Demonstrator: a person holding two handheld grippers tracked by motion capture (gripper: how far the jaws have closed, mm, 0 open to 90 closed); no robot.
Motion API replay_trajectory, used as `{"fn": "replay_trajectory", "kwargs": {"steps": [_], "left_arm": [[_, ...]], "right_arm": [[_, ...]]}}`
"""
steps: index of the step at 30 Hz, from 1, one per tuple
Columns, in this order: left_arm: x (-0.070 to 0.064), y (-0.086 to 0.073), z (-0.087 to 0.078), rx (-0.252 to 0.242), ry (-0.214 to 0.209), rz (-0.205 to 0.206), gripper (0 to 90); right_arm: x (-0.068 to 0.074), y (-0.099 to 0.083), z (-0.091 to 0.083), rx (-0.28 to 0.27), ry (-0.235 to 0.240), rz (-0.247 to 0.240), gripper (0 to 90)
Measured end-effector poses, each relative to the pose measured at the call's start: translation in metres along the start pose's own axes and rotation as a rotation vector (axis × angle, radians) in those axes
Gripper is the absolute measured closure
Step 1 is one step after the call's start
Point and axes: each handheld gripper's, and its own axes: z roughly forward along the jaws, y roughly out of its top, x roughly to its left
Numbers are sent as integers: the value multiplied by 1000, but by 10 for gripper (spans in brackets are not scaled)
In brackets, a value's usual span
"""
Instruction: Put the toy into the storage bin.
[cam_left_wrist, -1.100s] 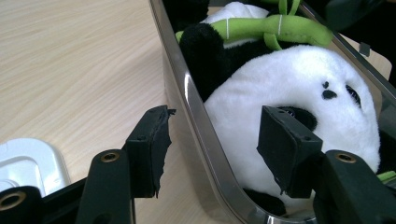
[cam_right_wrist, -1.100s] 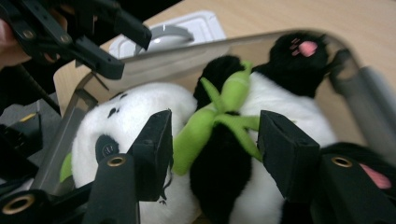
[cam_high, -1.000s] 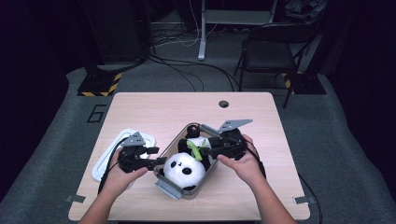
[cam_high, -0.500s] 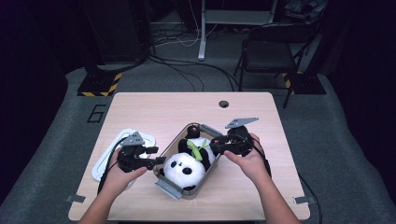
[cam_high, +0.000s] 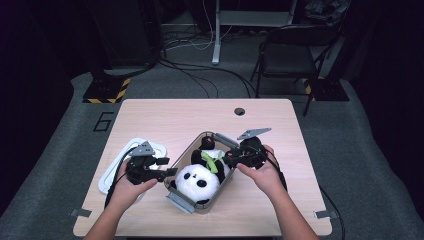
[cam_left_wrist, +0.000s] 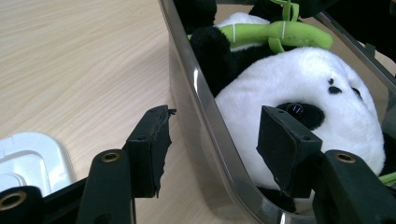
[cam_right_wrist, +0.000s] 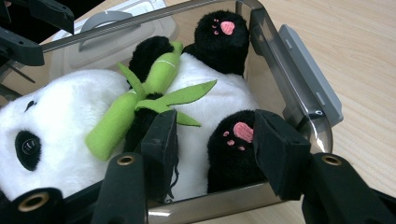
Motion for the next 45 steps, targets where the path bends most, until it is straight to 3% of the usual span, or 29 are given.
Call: {"fn": "replay_trajectory", "kwargs": {"steps": [5,17,25,35,45], "left_arm": [[1,-1,1,-7,6,-8,436],[14,-1,-21,-51,42,-41,438],[41,-12,-32,-64,114,-106,450],[64,-25,-38,-65,217,-130,449],[85,-39,-41,-39,261,-178,424]], "right_arm": [[2,0,-5,-19,-6,-6,464],[18,-12,-34,-75,5,-63,463],[21,-32,-40,-71,13,-68,463],[24,-44,-38,-81,43,-90,469],[30,-50,-35,-88,62,-93,475]]}}
